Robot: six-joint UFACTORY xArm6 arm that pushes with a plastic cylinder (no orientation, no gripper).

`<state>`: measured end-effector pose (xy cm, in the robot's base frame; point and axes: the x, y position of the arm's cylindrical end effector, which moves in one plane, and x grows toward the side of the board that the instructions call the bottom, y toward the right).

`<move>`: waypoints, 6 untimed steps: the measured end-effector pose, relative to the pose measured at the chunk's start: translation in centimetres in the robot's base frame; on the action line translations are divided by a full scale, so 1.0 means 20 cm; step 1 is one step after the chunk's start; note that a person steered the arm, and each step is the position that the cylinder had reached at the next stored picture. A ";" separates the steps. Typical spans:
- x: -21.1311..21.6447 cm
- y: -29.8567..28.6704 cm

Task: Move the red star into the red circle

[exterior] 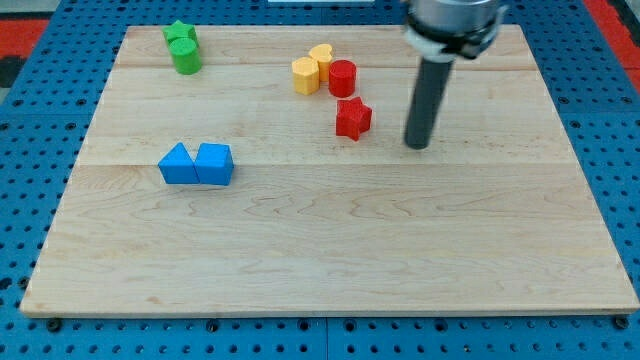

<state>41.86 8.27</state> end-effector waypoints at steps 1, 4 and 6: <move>-0.09 -0.20; -0.21 -0.20; -0.21 -0.52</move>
